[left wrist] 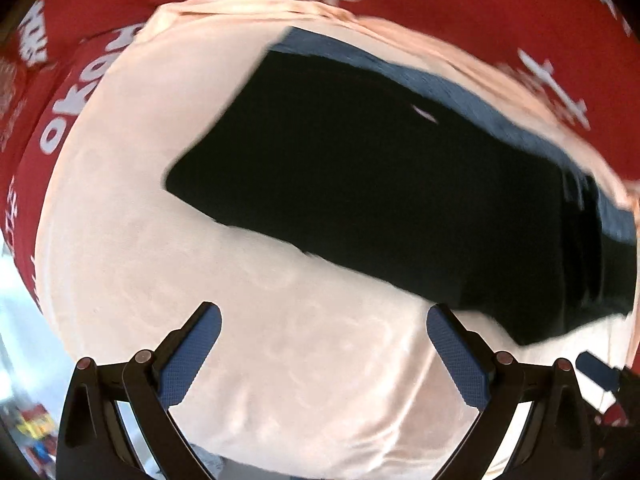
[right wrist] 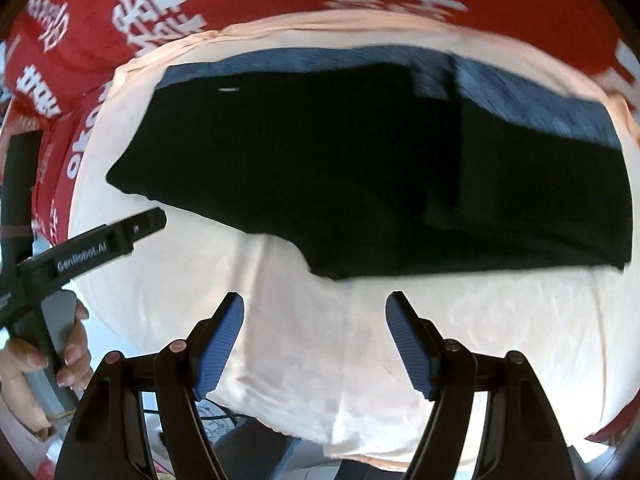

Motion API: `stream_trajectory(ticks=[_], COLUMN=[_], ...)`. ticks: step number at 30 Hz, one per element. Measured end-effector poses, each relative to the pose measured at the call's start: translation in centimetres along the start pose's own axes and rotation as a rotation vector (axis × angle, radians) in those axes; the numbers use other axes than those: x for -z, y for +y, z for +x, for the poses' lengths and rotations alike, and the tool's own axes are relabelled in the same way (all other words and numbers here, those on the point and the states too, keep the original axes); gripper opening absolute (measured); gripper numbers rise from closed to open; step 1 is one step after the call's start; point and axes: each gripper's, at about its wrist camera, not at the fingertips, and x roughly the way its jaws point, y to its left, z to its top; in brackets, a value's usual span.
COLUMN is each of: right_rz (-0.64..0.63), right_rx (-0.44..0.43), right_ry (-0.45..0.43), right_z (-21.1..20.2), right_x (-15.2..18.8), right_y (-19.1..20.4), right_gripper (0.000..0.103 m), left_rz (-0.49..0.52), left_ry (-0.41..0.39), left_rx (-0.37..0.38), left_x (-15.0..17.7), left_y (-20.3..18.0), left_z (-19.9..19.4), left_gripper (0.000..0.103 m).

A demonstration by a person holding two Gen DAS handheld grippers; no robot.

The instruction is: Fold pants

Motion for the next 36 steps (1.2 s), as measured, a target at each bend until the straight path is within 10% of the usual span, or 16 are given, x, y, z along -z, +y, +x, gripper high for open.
stream_trajectory(ticks=[36], right_rz=[-0.062], right_rx=[0.007], right_ry=[0.081], right_z=[2.8], right_x=[-0.8], right_y=[2.9], right_gripper=[0.077], left_rz=[-0.321], left_ry=[-0.061], left_rx=[0.534], left_x=[-3.8], left_y=[6.6], left_z=[4.1], left_gripper=[0.103])
